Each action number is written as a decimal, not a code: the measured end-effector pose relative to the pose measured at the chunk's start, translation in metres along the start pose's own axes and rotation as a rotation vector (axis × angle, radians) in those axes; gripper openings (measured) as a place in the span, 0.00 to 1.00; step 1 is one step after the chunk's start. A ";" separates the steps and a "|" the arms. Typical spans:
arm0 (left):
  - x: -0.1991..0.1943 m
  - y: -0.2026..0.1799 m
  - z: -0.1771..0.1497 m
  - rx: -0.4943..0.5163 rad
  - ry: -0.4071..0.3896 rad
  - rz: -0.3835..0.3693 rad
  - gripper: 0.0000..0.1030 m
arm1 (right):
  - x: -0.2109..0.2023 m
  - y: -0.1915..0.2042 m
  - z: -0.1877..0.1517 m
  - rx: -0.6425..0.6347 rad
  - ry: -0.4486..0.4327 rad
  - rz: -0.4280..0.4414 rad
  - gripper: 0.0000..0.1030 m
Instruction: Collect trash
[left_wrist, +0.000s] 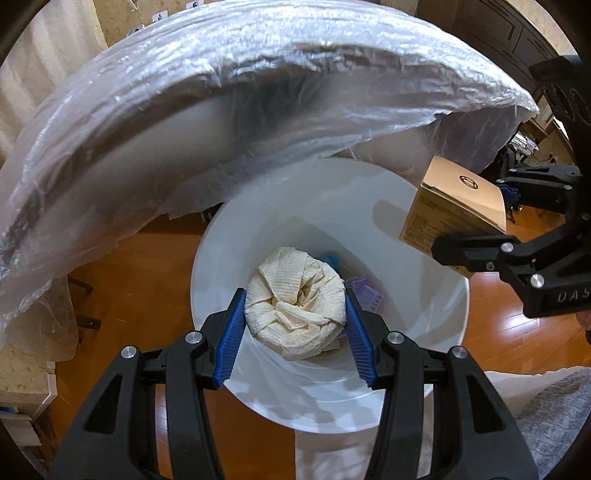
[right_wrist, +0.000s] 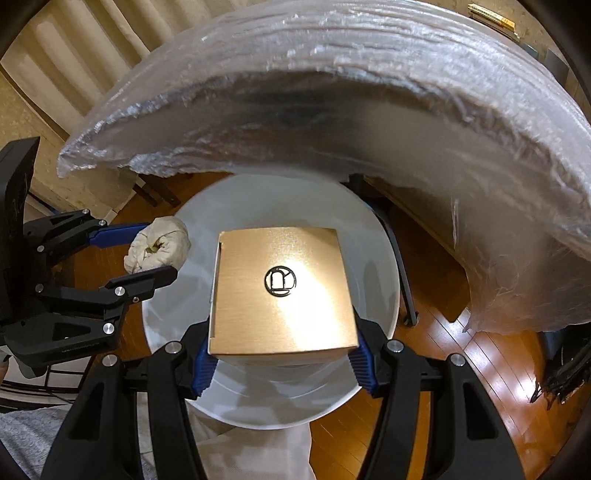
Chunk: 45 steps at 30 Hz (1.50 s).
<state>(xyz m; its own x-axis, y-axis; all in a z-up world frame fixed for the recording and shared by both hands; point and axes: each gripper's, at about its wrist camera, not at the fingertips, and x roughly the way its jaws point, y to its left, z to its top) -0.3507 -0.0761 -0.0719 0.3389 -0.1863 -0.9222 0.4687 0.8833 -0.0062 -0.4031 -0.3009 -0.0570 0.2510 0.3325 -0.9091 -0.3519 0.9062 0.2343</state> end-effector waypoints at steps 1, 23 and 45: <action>0.002 0.000 0.001 0.002 0.002 -0.001 0.51 | 0.002 -0.001 0.000 0.001 0.003 -0.002 0.57; 0.025 0.026 0.004 -0.097 -0.009 -0.074 0.92 | 0.019 -0.016 0.000 0.056 -0.011 -0.027 0.83; -0.058 0.216 0.225 -0.357 -0.370 0.280 0.99 | -0.089 -0.194 0.250 0.223 -0.379 -0.397 0.96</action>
<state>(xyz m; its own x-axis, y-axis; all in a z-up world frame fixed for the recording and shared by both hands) -0.0856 0.0292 0.0676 0.7028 -0.0065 -0.7113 0.0385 0.9988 0.0289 -0.1315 -0.4409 0.0649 0.6433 -0.0100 -0.7655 0.0223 0.9997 0.0057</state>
